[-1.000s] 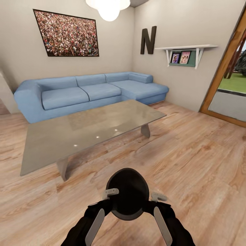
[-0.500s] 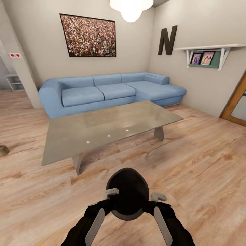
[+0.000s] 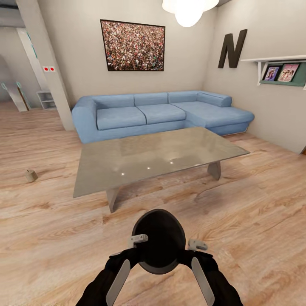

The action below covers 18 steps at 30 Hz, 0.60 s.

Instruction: Place each of the two pumpkins and all three candles from the living room inside a cabinet in the living room (use any cabinet), then make sure every cabinet is closed, and position the cauldron so it is next to a table in the living room.

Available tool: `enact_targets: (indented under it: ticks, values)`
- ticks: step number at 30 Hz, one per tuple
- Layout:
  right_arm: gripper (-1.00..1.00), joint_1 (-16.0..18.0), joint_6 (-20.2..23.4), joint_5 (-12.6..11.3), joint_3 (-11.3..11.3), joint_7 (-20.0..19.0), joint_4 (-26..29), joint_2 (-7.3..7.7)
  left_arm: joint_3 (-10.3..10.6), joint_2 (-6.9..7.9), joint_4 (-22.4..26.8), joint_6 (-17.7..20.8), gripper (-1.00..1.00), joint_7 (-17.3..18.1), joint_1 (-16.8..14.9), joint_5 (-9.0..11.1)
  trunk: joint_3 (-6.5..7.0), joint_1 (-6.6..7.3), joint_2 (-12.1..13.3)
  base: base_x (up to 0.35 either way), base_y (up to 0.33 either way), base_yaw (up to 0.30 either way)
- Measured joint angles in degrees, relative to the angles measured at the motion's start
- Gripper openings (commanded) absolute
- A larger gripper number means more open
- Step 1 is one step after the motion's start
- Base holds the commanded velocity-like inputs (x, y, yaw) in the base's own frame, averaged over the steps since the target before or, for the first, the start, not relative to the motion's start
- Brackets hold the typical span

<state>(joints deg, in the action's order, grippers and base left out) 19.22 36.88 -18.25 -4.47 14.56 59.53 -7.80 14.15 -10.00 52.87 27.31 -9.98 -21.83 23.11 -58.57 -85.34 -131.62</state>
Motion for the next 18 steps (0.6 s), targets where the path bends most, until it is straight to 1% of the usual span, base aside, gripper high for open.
enact_targets:
  ticks: [3, 10, 14, 18]
  values:
    - [-1.0, 0.0, 0.0, 0.2, 0.0, 0.0, 0.0, -0.09, 0.0, 0.02, 0.0, 0.0, -1.0, 0.0, 0.0, 0.0, 0.0, 0.0, 0.0, 0.0, 0.0, 0.01]
    - [-1.0, 0.0, 0.0, -0.2, -0.1, 0.0, 0.0, 0.09, 0.1, 0.0, 0.0, -0.1, -1.0, 0.0, 0.0, 0.0, 0.0, 0.0, 0.0, 0.0, 0.0, 0.01]
    - [-1.0, 0.0, 0.0, -0.1, 0.0, 0.0, 0.0, 0.03, 0.0, 0.0, 0.0, 0.0, -1.0, 0.0, 0.0, 0.1, 0.0, 0.0, 0.0, 0.034, 0.0, 0.203]
    - [-1.0, 0.0, 0.0, 0.0, 0.0, 0.0, 0.0, -0.02, 0.0, 0.01, 0.0, 0.0, -1.0, 0.0, 0.0, 0.0, 0.0, 0.02, 0.0, 0.157, 0.0, 0.276]
